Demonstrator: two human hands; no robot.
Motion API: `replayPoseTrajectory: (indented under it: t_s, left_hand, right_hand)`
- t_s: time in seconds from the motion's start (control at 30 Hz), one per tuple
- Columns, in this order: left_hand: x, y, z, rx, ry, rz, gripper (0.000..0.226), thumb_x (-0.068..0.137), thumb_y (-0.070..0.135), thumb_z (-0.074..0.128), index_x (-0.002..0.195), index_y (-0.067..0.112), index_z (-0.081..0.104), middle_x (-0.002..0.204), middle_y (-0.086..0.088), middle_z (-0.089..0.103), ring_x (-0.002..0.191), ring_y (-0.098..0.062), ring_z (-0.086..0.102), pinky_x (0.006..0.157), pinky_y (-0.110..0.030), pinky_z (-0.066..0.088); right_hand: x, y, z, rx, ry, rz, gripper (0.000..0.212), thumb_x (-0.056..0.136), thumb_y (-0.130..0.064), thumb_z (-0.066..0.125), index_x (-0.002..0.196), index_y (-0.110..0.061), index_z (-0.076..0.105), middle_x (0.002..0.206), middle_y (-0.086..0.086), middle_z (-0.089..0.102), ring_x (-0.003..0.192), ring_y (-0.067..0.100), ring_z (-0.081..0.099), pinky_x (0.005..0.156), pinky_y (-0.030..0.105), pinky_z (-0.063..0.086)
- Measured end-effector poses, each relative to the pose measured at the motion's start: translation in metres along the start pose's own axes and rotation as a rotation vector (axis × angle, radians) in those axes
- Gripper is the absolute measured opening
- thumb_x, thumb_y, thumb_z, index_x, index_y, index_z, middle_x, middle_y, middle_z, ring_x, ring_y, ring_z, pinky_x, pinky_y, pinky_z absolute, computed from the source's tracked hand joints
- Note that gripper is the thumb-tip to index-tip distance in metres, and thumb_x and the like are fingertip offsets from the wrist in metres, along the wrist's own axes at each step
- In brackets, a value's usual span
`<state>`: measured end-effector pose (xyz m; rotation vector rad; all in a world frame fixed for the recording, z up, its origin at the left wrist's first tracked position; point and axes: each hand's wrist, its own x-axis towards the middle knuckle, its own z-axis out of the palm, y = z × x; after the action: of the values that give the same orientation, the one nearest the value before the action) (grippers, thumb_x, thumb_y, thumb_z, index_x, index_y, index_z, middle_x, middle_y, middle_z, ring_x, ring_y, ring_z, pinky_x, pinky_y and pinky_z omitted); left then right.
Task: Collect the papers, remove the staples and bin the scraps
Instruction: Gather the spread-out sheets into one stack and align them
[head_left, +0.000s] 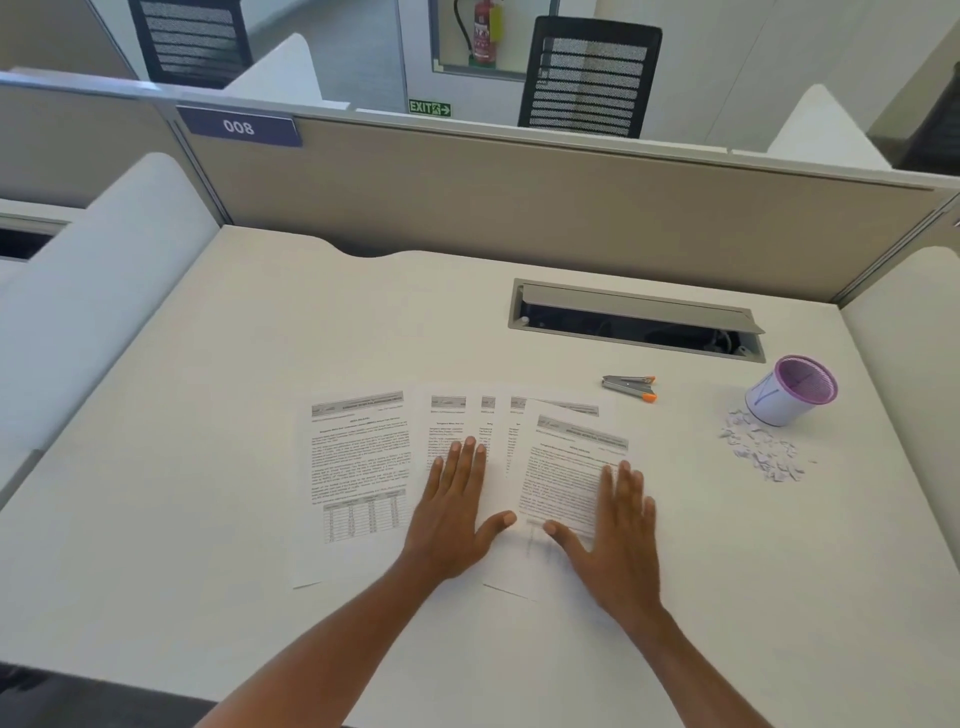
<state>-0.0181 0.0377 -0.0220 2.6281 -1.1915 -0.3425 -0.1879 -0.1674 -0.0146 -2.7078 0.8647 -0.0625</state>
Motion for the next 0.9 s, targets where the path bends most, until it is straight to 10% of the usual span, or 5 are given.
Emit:
replayPoseTrajectory:
  t_s: [0.33, 0.63, 0.9]
  left_hand:
    - [-0.006, 0.029, 0.024, -0.119, 0.022, 0.014, 0.12, 0.092, 0.096, 0.024, 0.173, 0.015, -0.009, 0.181, -0.012, -0.019, 0.169, -0.029, -0.021, 0.138, -0.053, 0.001]
    - [-0.004, 0.023, 0.029, -0.13, 0.077, 0.066, 0.113, 0.098, 0.088, 0.034, 0.174, 0.011, 0.004, 0.183, -0.012, -0.01, 0.17, -0.031, -0.015, 0.138, -0.054, 0.003]
    - [-0.004, 0.024, 0.029, -0.091, 0.012, 0.061, 0.11, 0.099, 0.088, 0.024, 0.174, 0.011, -0.002, 0.181, -0.012, -0.019, 0.168, -0.031, -0.023, 0.138, -0.053, -0.003]
  right_hand:
    - [-0.001, 0.003, 0.023, -0.053, -0.094, 0.019, 0.124, 0.087, -0.097, 0.013, 0.17, -0.007, -0.008, 0.18, 0.01, -0.011, 0.167, 0.025, -0.013, 0.136, 0.05, 0.002]
    - [0.012, -0.029, 0.021, -0.025, -0.058, 0.005, 0.122, 0.091, -0.091, 0.038, 0.171, -0.004, 0.004, 0.18, 0.016, 0.0, 0.168, 0.029, -0.001, 0.136, 0.047, 0.009]
    - [0.008, -0.048, -0.005, 0.2, 0.042, 0.354, 0.101, 0.094, -0.058, 0.07, 0.166, -0.006, 0.022, 0.157, 0.022, 0.042, 0.139, 0.043, 0.041, 0.112, 0.054, 0.044]
